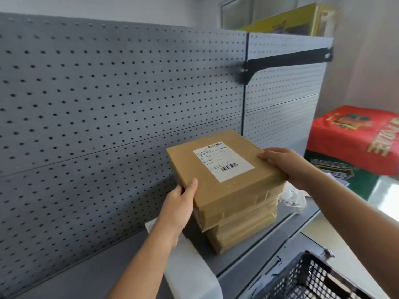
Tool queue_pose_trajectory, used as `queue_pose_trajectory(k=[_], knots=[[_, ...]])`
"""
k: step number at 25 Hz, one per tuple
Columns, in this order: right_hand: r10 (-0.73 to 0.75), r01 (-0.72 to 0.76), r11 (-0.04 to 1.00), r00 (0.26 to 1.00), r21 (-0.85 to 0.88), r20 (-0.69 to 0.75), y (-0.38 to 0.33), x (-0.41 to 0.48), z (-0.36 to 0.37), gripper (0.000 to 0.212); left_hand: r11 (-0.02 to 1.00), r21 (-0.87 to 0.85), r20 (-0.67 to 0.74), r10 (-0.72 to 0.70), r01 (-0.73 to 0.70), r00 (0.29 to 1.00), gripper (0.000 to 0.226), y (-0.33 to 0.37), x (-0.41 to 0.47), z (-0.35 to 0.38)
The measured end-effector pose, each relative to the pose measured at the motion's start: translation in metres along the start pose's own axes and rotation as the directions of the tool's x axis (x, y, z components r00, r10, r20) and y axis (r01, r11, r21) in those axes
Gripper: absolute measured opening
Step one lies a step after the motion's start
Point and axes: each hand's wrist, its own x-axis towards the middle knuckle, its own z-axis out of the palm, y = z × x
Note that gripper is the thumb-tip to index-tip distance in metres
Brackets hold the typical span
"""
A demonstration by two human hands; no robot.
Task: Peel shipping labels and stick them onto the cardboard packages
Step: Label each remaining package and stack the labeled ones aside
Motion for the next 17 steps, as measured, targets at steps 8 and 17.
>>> queue_pose_trajectory(k=[8,17], knots=[[0.062,-0.063,0.998,0.998,-0.023,-0.026,0.024,0.067,-0.022,0.014,0.993,0.115,-0.061,-0.03,0.037,0.998,0.061,-0.013,0.062,0.045],[0.022,-0.019,0.977,1.0,-0.212,0.012,0.024,0.092,-0.011,0.022,0.973,0.231,-0.145,0.006,0.028,0.989,0.065,-0.022,0.082,0.043]])
